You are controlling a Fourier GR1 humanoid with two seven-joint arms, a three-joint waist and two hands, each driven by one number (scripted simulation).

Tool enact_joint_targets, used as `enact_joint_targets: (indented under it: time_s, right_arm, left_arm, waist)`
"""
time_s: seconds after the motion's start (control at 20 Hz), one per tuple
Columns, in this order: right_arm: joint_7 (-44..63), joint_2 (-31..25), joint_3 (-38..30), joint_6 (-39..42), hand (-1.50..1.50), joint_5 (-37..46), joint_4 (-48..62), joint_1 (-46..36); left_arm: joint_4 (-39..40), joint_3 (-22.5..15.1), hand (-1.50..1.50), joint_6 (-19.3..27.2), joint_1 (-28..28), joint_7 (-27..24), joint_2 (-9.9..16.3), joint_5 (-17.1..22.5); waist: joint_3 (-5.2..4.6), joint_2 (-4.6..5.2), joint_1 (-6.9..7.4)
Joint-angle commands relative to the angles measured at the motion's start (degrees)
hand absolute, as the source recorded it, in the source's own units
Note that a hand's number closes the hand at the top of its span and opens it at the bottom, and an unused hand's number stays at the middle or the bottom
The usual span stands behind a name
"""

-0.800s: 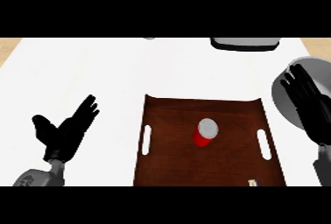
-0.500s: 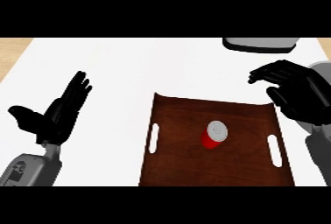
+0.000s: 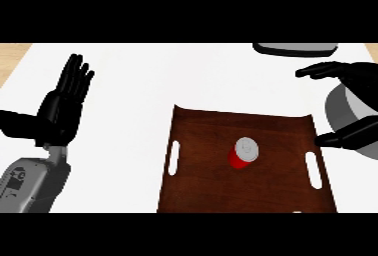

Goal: Pick the can from the tray and place it in the pot

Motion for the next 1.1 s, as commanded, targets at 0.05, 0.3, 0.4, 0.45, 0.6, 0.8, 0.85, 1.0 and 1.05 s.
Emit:
enact_joint_targets:
  time_s: [0.05,0.3,0.4,0.45,0.6,0.8,0.85,1.0,1.05]
  right_arm:
    - [-19.03,-3.7,2.44,6.29,-1.5,12.79,7.37,-2.5]
    - [-19.29,-7.68,8.86,3.8,-1.5,22.41,7.73,-8.46]
    - [-19.01,-8.17,12.52,2.39,-1.5,26.47,6.94,-9.02]
    - [-16.38,-6.25,14.78,0.82,-1.5,28.39,6.34,-10.51]
    - [-14.57,-4.64,17.25,0.64,-1.5,30.38,4.69,-11.01]
    - [-11.94,-4.24,19.21,0.61,-1.5,33.3,0.92,-9.29]
    - [-7.71,-0.98,20.27,1.18,-1.5,33.81,2.68,-11.43]
    - [-7.36,-1.31,19.88,2.38,-1.5,35.82,1.46,-9.75]
    - [-2.61,3.67,22.01,0.35,-1.5,37.61,2.53,-11.15]
  left_arm:
    - [0.57,1.14,0.0,1.13,-1.19,-0.91,-0.31,-0.85]
    - [2.19,2.36,0.0,-1.0,0.13,-1.01,0.69,-0.1]
    - [1.98,3.09,0.0,-0.63,-1.27,-0.1,1.35,-0.38]
    - [1.37,2.01,0.0,0.97,-1.36,1.47,0.21,-1.16]
    - [1.74,3.72,0.0,-0.14,-1.08,1.41,0.5,-0.37]
    - [-0.25,2.95,0.0,1.15,-0.18,1.57,-0.72,-2.52]
    - [-1.23,3.92,0.0,0.71,1.52,1.09,0.06,-2.31]
    - [2.9,4.73,0.0,0.11,-1.72,0.62,-0.91,-3.3]
    - [2.61,4.64,0.0,-1.71,-0.75,0.25,-0.96,-2.18]
  waist:
    - [-0.03,-0.03,-0.75]
    - [-0.28,-0.67,-1.9]
    - [-0.28,-0.8,-2.15]
    - [-0.29,-0.92,-2.12]
    - [-0.32,-1.18,-3.15]
    - [-0.31,-1.37,-3.71]
    - [-0.32,-1.33,-3.26]
    - [-0.32,-1.25,-3.93]
    - [-0.33,-1.22,-3.6]
